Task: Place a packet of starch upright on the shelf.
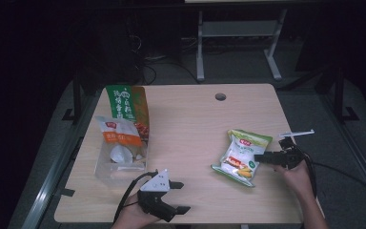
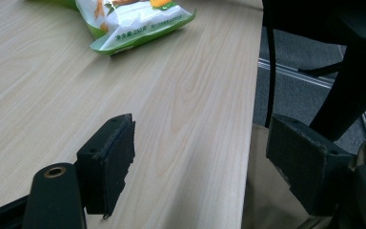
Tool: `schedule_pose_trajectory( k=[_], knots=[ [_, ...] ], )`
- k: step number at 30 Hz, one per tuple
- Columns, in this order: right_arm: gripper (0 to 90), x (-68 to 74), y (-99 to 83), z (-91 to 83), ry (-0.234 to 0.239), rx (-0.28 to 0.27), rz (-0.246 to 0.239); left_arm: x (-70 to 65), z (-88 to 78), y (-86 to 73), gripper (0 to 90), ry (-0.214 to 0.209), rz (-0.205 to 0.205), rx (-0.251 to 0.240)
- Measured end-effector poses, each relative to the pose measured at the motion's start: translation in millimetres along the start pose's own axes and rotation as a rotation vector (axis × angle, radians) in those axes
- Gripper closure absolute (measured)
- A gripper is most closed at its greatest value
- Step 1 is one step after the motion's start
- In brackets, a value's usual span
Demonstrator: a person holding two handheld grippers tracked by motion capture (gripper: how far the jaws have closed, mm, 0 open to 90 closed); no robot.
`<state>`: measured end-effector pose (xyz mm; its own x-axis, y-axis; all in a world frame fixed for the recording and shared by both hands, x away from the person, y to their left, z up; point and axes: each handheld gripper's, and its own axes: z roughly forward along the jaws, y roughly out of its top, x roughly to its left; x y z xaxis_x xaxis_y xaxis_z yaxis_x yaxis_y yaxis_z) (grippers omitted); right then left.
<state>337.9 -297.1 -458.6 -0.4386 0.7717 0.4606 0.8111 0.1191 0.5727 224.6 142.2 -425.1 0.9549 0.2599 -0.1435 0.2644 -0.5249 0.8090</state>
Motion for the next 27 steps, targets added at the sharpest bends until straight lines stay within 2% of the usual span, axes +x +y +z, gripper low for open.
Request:
schedule_pose_trajectory(
  k=[5,8,10,12,14,18,24,27],
  knots=[
    [51.4,-2.6,5.7,6.1,0.014,-0.014,0.017,0.2,-0.2,0.8,24.6,-0.005,0.001,0.004],
    [61.1,-5.4,5.7,11.0,0.072,-0.027,0.055,1.0,0.3,0.8,24.6,-0.006,0.001,0.006],
    [70.8,-4.5,6.1,12.6,0.092,-0.027,0.056,1.1,0.8,0.8,24.6,-0.007,0.001,0.005],
    [80.3,-2.0,7.0,13.6,0.090,-0.025,0.033,1.0,0.8,1.0,24.6,-0.006,-0.001,0.005],
    [85.2,0.1,7.7,12.2,0.080,-0.018,0.023,1.3,0.3,1.2,24.7,-0.004,-0.002,0.005],
    [86.9,7.8,9.2,7.0,0.047,-0.001,-0.023,4.6,0.7,2.3,24.8,-0.005,-0.013,-0.004],
    [87.5,25.5,11.3,-7.6,0.038,-0.033,-0.092,8.5,1.9,8.3,24.8,-0.002,-0.029,-0.010],
    [87.6,33.0,10.9,-13.6,0.040,-0.050,-0.122,11.2,4.5,12.0,24.8,0.004,-0.023,-0.014]
  ],
)
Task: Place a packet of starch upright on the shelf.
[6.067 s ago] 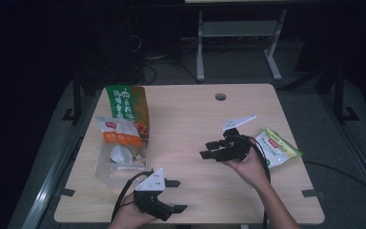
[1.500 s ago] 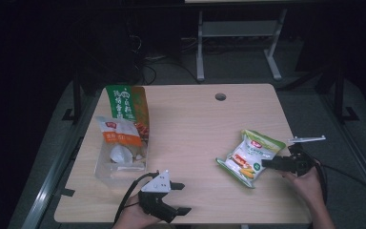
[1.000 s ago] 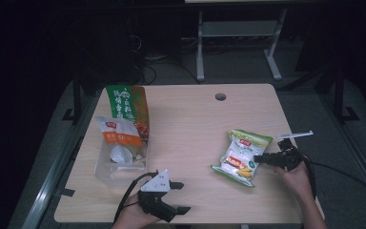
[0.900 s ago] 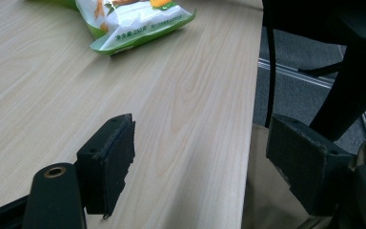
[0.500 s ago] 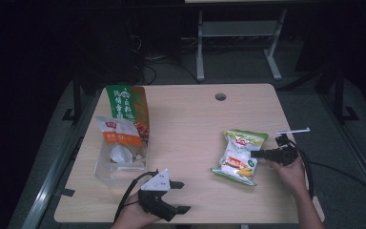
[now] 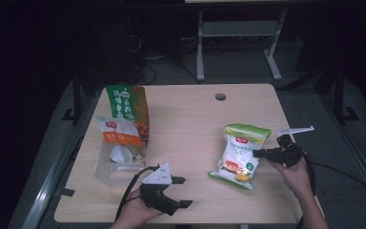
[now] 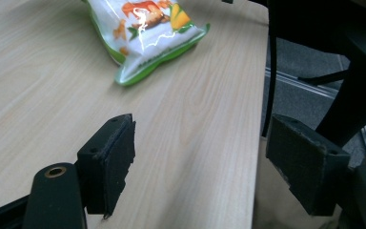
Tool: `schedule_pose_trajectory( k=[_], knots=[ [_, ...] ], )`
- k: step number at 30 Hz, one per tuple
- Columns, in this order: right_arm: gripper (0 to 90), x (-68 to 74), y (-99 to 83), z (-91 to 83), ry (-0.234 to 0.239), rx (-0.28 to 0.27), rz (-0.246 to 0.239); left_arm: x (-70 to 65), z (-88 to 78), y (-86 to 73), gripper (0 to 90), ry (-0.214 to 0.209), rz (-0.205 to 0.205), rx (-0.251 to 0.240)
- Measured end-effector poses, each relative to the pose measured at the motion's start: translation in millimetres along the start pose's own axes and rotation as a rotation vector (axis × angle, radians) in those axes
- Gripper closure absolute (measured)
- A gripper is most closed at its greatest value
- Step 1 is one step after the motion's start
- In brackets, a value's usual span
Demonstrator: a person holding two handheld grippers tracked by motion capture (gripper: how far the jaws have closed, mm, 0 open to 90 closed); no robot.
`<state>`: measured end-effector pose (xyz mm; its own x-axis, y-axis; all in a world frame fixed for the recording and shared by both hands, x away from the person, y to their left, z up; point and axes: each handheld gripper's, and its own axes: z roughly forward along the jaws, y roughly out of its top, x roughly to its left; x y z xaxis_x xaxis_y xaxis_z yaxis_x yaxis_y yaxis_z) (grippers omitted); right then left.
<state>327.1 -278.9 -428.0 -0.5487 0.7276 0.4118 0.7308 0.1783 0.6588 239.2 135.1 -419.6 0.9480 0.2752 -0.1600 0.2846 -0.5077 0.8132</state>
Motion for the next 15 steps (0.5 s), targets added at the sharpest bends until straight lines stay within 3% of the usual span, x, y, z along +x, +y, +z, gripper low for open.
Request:
schedule_pose_trajectory(
  k=[9,15],
  knots=[
    [87.9,31.1,1.3,-15.9,0.035,-0.053,-0.118,11.3,14.7,15.3,26.3,0.005,-0.009,-0.010],
    [88.0,42.5,-1.7,-21.2,0.081,-0.073,-0.191,18.1,27.3,26.4,27.7,0.011,-0.005,-0.017]
  ],
)
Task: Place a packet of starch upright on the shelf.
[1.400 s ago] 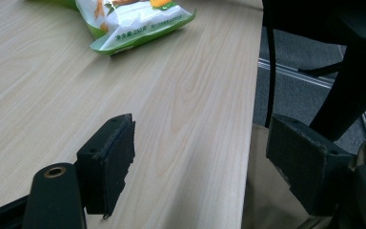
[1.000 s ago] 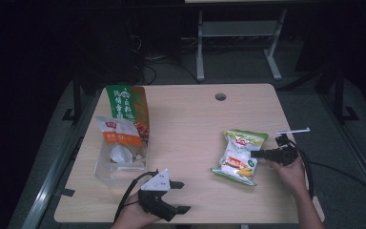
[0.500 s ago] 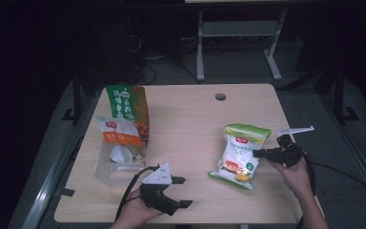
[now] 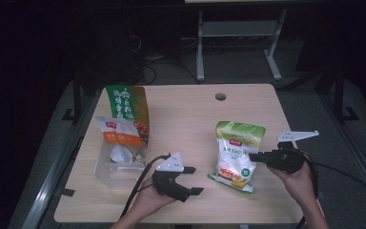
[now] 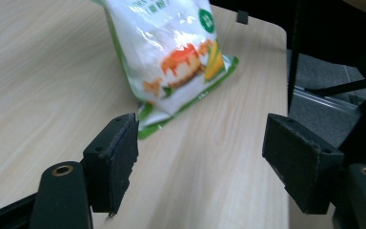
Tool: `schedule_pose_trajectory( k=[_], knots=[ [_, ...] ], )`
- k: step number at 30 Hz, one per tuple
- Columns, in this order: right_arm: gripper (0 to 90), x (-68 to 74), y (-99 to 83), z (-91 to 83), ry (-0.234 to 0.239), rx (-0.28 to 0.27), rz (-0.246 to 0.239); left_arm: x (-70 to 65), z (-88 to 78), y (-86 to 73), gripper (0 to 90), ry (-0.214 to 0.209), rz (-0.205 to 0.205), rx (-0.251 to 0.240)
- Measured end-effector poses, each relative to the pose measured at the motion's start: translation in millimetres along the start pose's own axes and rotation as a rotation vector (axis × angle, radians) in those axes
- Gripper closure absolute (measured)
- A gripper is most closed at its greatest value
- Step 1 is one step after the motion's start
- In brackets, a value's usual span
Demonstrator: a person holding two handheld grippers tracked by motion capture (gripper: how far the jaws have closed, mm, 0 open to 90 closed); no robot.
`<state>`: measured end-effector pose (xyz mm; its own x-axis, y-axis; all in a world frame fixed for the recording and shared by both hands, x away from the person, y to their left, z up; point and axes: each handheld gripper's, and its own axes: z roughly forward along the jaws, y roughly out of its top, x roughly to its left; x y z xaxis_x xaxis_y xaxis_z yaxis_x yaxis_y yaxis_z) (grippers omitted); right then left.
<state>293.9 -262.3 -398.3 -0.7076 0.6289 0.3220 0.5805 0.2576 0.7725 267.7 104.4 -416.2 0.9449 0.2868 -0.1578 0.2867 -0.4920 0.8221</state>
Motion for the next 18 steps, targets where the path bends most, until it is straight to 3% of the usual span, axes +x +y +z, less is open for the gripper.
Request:
schedule_pose_trajectory(
  k=[9,15,18],
  knots=[
    [88.0,9.3,-2.0,-0.3,0.056,-0.003,-0.057,14.8,17.3,17.6,33.5,-0.004,-0.010,0.006],
    [87.9,21.0,3.5,1.1,0.075,0.034,-0.121,32.6,28.3,28.2,34.3,-0.021,-0.071,-0.016],
    [87.9,25.2,4.8,2.1,0.081,0.043,-0.147,36.1,33.8,32.4,36.6,-0.035,-0.075,0.005]
  ],
)
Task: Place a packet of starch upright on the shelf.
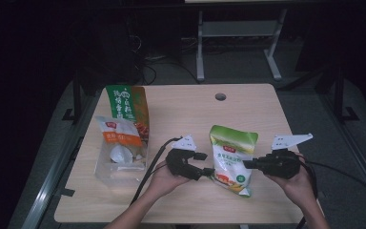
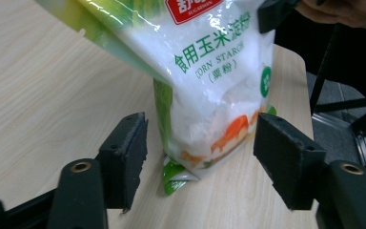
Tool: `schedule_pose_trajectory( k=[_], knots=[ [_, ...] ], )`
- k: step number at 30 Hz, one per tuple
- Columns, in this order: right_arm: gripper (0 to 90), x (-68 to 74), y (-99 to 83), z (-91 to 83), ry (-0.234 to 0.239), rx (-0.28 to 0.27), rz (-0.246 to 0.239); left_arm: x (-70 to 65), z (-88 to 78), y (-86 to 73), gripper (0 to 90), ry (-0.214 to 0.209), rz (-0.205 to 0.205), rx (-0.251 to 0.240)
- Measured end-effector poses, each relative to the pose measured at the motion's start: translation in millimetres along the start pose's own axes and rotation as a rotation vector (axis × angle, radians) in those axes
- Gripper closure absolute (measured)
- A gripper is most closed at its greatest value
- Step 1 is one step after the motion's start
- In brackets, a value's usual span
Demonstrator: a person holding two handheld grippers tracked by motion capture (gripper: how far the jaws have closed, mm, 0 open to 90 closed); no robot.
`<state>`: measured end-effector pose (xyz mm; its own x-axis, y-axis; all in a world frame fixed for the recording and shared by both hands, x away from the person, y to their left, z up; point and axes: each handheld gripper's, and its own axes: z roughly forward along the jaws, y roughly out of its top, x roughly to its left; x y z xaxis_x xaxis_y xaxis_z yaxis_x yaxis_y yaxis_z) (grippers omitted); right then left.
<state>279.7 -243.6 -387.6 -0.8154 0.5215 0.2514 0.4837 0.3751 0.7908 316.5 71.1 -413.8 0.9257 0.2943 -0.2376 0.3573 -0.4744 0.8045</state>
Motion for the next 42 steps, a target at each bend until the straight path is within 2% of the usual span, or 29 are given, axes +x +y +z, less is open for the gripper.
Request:
schedule_pose_trajectory(
  k=[5,8,11,13,16,19,21,25,33,37,40,42],
  knots=[
    [87.9,5.8,0.5,3.2,0.022,0.020,-0.029,-1.8,11.7,8.0,46.0,0.000,0.018,0.013],
    [87.9,8.2,0.6,4.6,0.022,0.026,-0.039,-0.4,16.1,11.1,52.5,-0.004,0.014,0.016],
    [87.9,9.2,1.4,5.7,0.017,0.030,-0.049,0.5,18.6,12.9,69.0,0.029,0.013,0.018],
    [87.9,9.1,1.5,6.6,0.016,0.032,-0.049,2.4,18.5,13.1,76.8,0.024,-0.014,0.011],
    [88.0,8.5,1.7,9.5,0.027,0.035,-0.041,2.8,18.8,12.9,86.7,0.039,-0.018,0.007],
    [88.1,9.6,3.5,12.3,0.019,0.031,-0.043,0.4,16.4,12.9,89.1,0.072,-0.001,0.012],
    [88.1,9.7,5.4,14.3,0.012,0.030,-0.050,-0.1,11.1,11.3,89.8,0.101,-0.003,-0.005],
    [88.1,9.8,11.4,20.9,0.006,0.021,-0.055,0.6,1.1,7.3,90.0,0.131,-0.007,-0.029],
    [87.8,11.7,23.7,39.2,-0.008,0.035,-0.050,-1.8,-18.0,-2.6,90.0,0.199,0.001,-0.039],
    [84.9,11.0,23.9,45.8,-0.007,0.040,-0.020,-1.6,-20.6,-8.5,90.0,0.205,-0.011,-0.046],
    [75.1,11.5,27.0,47.6,-0.015,0.029,-0.011,-3.2,-21.2,-9.9,90.0,0.205,-0.008,-0.052],
    [73.4,11.9,29.9,49.0,0.001,0.030,-0.002,-4.8,-21.6,-9.5,89.9,0.208,-0.002,-0.047]
  ],
)
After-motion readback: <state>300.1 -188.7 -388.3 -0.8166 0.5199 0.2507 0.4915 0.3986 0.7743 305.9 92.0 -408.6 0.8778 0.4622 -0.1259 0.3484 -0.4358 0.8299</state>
